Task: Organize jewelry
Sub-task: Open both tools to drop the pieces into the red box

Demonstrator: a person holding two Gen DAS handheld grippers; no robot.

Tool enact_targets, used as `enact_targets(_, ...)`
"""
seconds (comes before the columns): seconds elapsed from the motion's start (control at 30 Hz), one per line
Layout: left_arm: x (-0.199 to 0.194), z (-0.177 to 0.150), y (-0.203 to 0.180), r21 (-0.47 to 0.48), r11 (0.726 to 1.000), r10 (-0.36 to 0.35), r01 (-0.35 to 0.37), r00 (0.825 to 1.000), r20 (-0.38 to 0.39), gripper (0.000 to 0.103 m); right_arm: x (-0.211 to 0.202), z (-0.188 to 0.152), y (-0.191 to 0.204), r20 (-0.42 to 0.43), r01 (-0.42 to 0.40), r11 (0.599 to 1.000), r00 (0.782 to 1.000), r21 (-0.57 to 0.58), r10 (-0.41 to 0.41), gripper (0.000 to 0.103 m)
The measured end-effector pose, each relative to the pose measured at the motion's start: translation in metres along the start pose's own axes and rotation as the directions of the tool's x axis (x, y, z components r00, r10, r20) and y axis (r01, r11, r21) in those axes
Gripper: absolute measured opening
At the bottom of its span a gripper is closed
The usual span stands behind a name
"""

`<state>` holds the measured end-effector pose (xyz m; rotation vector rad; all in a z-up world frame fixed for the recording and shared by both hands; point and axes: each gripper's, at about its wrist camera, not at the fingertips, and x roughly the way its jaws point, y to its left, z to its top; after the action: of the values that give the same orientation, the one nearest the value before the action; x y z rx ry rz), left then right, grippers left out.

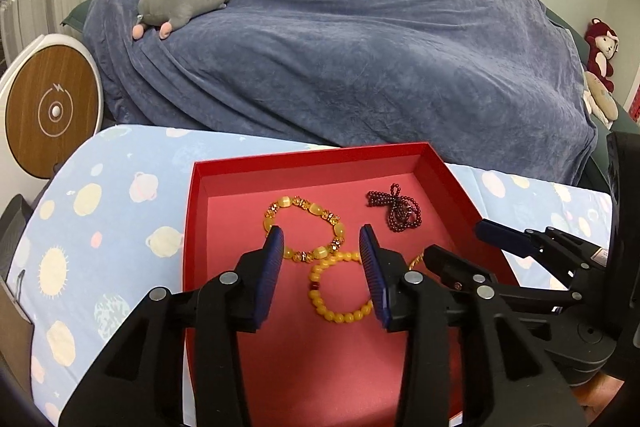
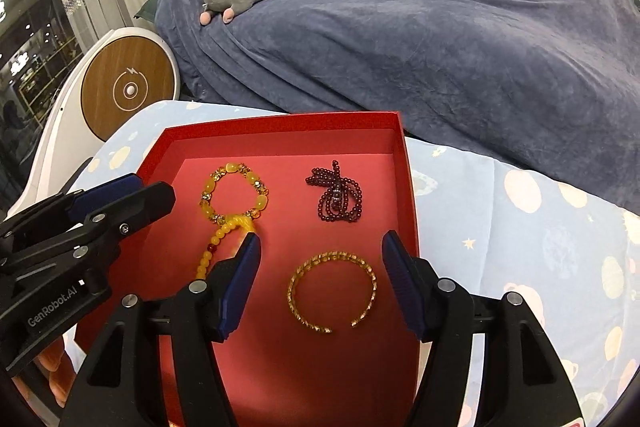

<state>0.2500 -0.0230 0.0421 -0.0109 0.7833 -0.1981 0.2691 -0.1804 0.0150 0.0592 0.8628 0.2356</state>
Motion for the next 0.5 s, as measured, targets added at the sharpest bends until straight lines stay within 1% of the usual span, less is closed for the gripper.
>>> enact_targets(0.2,-0.025,-0.001,-0.017,0.037,0.999,0.008,-0.010,0.999,0.043,0.038,-0.034,-0.009,-0.006,0.036,0.011,1.000,0.999,-0.010,-0.010,0.061)
enact_targets(0.37,-0.045,-0.010,-0.029,0.061,0.998,0.015,-0.018,0.998,0.055,0.038,-0.069,-0.024,-0.013,0.058,0.021,1.000,0.998,-0.008,-0.021,0.061)
enact_targets(0.5,-0.060,-0.019,-0.036,0.070,0.997,0.013,-0.016,0.998,0.054,0.038,-0.096,-0.041,-0.016,0.069,0.039,0.999,0.997,-0.021,-0.038,0.061)
